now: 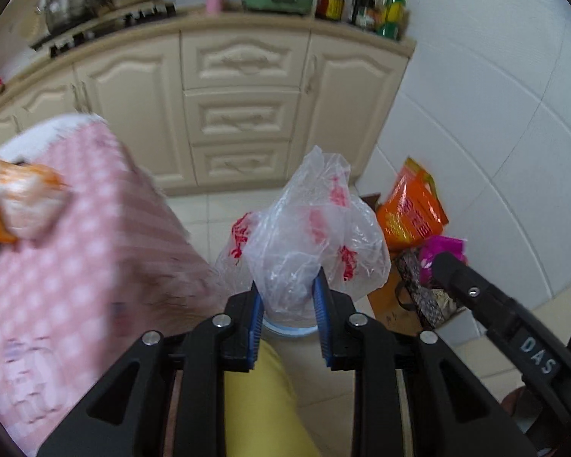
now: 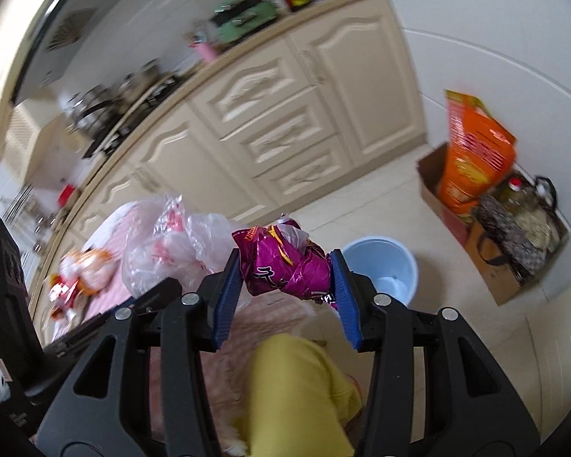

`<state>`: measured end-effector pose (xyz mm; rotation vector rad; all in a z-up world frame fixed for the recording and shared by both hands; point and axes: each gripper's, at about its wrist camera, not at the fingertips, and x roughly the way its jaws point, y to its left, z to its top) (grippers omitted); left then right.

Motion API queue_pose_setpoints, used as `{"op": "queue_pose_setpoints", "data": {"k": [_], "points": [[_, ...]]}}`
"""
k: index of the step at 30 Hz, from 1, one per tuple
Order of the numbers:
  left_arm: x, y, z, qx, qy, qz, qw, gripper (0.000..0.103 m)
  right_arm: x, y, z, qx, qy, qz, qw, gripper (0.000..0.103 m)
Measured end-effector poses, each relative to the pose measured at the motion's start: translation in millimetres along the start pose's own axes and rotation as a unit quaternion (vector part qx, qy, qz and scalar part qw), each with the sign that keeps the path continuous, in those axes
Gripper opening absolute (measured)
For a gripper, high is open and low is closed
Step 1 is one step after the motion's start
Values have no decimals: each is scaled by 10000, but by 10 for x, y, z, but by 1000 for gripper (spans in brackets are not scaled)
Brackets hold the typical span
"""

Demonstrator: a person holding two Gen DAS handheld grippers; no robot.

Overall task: Collect trash
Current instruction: 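Carry both items over the blue bin and open both grippers to drop them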

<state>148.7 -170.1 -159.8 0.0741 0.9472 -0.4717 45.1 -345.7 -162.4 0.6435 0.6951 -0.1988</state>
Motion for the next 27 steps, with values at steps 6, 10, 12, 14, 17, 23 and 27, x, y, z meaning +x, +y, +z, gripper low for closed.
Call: {"op": "queue_pose_setpoints", "data": {"k": [6, 10, 12, 14, 17, 23, 27], "points": [[714, -146, 139, -163, 410, -64, 9990, 24, 299, -428, 120, 295, 226, -347, 9987, 45], [1096, -186, 245, -334, 489, -23, 9982, 27, 547, -590, 219, 346, 429, -466, 9974, 45], [1249, -198, 304, -487, 262, 141, 9984, 33, 641, -632, 258, 361, 492, -491, 9969, 45], [1340, -208, 354, -450, 166, 177, 9987, 60, 762, -690, 308, 400, 576, -477, 9964, 45], [1477, -201, 460, -71, 266, 442, 9986, 66, 923, -725, 348, 388, 705, -474, 9956, 45], [1563, -29, 482, 97, 454, 933, 9946, 66, 1309, -709, 395, 249, 1116, -341, 9929, 45], [1566, 83, 469, 55, 490, 1095, 9928, 66, 1542, -579, 377, 91, 1410, -147, 9899, 46]]}}
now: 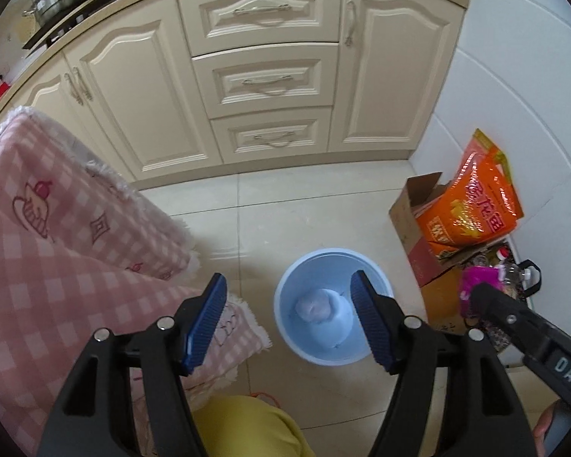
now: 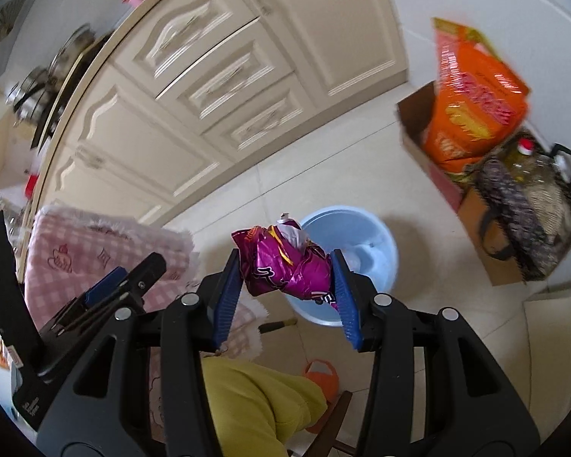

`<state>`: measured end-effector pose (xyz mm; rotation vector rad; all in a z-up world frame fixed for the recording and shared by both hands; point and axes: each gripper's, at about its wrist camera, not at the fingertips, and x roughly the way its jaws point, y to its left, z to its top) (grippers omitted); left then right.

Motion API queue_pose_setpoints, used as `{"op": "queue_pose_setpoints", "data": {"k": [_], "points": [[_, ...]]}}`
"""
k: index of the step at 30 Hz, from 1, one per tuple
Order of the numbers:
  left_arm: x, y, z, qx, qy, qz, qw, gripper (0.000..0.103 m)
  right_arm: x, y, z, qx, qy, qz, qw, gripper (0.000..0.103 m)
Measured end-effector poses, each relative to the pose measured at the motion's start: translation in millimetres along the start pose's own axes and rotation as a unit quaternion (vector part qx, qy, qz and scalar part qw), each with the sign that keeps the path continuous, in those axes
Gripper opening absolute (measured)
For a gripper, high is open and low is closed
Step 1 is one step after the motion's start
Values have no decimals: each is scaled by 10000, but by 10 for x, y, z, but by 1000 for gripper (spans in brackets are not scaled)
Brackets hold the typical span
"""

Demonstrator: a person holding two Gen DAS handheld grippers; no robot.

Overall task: Collect trash
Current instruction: 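Carry both items over the blue bin and open both grippers to drop them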

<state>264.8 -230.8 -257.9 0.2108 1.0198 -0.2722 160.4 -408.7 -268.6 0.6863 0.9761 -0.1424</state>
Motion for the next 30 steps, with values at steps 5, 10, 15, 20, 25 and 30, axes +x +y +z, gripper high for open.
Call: {"op": "queue_pose_setpoints", "data": {"k": [5, 10, 15, 20, 25, 30], "points": [[20, 215, 24, -226, 95, 87, 9997, 66, 188, 228, 49, -315, 269, 71, 9991, 49], [47, 273, 32, -214, 113, 133, 9996, 66, 199, 307, 108, -391, 253, 0, 9989, 71], [71, 277, 35, -271, 171, 159, 9994, 66, 210, 299, 66, -380, 397, -76, 9985, 71], [40, 219, 13, -159, 152, 56, 9997, 66, 159, 273, 2, -373, 434, -164, 9982, 71], [2, 156, -3, -106, 158, 1, 9998, 66, 44, 244, -34, -358, 346, -255, 9984, 71], [-97, 83, -35, -35, 127, -96, 9999, 66, -96, 216, -60, -323, 232, -313, 9987, 71]]}}
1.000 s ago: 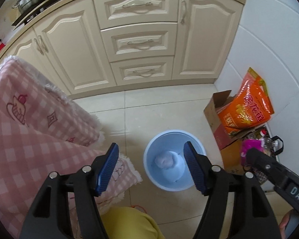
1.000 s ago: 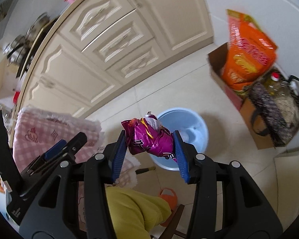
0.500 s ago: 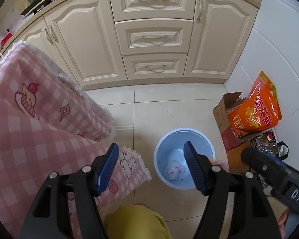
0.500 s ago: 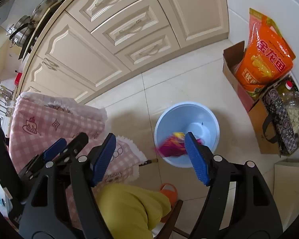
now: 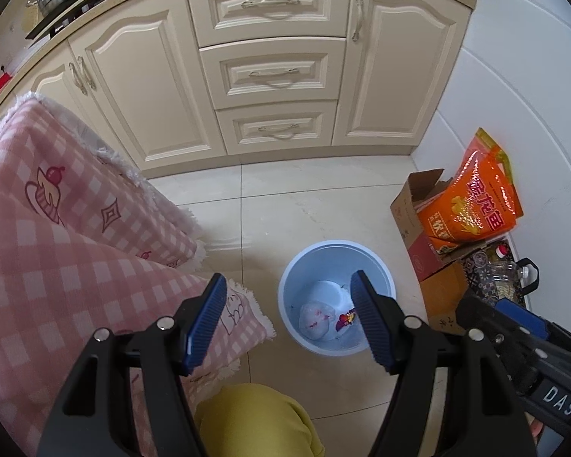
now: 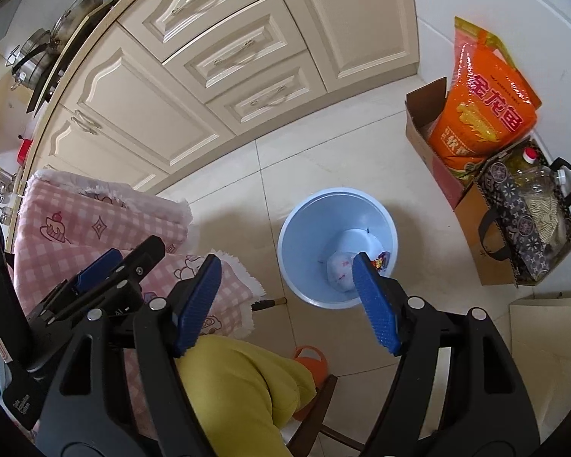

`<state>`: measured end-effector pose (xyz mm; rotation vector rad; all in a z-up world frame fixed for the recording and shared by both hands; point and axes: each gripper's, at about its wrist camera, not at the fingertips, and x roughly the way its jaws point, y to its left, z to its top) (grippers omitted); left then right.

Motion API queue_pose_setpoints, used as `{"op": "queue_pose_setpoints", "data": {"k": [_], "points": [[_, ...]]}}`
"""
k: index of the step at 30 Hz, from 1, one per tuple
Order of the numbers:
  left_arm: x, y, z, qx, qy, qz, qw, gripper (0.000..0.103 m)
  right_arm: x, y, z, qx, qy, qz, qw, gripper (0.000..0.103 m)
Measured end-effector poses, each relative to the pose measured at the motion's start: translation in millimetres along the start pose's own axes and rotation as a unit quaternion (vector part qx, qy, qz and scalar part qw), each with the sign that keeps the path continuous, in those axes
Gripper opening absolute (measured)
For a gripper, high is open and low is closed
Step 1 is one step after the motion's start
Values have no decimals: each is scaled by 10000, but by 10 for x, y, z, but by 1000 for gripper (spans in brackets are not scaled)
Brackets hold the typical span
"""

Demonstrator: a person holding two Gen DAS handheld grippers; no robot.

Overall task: Collect trash
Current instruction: 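Swing both tools back toward the table trash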

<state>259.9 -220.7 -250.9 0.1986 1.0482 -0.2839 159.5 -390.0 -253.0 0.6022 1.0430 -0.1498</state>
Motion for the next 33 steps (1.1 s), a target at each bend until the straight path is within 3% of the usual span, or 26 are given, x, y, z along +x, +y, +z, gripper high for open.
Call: {"op": "queue_pose_setpoints", "data": {"k": [9, 20, 33], "points": [[-325, -159, -118, 127, -151, -212, 9996, 66, -381, -2, -154, -11, -273, -94, 9996, 71], [-1072, -209, -291, 193, -759, -372, 9962, 66, -1053, 127, -429, -120, -898, -72, 9959, 71], [-2015, 249, -545, -112, -1611, -362, 9862, 66, -1735, 784, -799, -848, -1564, 261, 9837, 71]]}}
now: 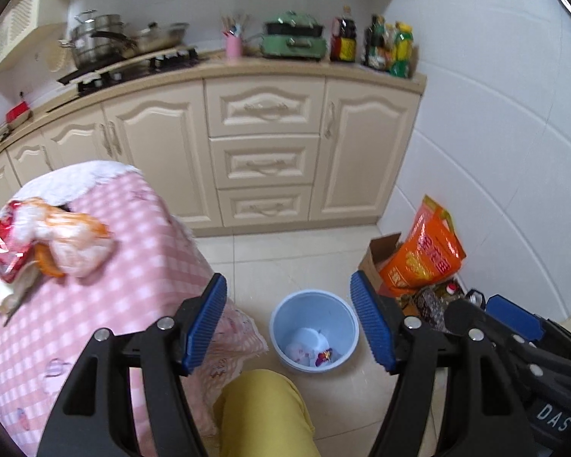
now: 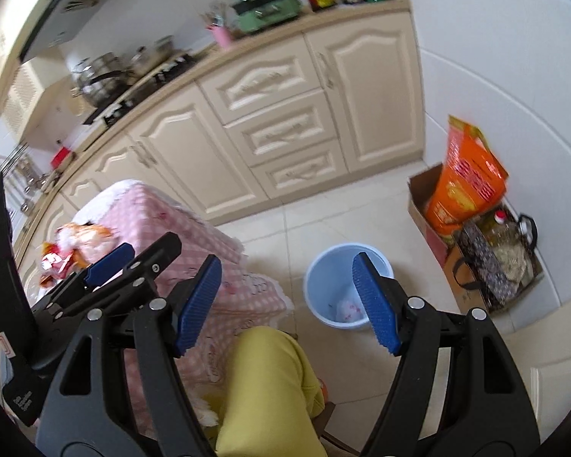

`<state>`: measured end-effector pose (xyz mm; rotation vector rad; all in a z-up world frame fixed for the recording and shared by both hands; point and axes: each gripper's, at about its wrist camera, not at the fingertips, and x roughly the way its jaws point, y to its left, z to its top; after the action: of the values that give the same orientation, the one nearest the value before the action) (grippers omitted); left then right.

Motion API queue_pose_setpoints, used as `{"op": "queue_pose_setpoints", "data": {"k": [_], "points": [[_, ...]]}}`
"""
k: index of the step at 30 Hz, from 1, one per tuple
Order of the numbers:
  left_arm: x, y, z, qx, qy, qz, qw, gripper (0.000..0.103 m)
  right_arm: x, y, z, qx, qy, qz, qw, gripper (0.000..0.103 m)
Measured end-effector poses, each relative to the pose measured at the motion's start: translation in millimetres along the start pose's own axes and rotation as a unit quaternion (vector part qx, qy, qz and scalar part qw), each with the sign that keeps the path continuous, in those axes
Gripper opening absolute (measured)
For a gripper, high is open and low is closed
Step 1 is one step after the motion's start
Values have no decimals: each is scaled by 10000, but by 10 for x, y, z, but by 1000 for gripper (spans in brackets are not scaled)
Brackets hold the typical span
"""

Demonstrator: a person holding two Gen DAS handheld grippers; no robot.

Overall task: Collect trash
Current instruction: 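Swing both tools back toward the table trash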

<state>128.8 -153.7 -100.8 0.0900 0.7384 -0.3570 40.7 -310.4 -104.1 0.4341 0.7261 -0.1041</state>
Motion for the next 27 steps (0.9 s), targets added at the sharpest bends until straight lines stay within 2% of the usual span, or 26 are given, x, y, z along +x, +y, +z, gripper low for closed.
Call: {"op": "queue_pose_setpoints", "data": {"k": [14, 27], "points": [[-719, 971, -71, -679, -598, 498, 9947, 66, -152, 1045, -81, -897, -190, 702, 9933, 71], [-900, 1927, -264, -1308, -488, 1117, 9839, 66, 186, 1927, -239, -1552, 240, 1193, 9804, 71]]}}
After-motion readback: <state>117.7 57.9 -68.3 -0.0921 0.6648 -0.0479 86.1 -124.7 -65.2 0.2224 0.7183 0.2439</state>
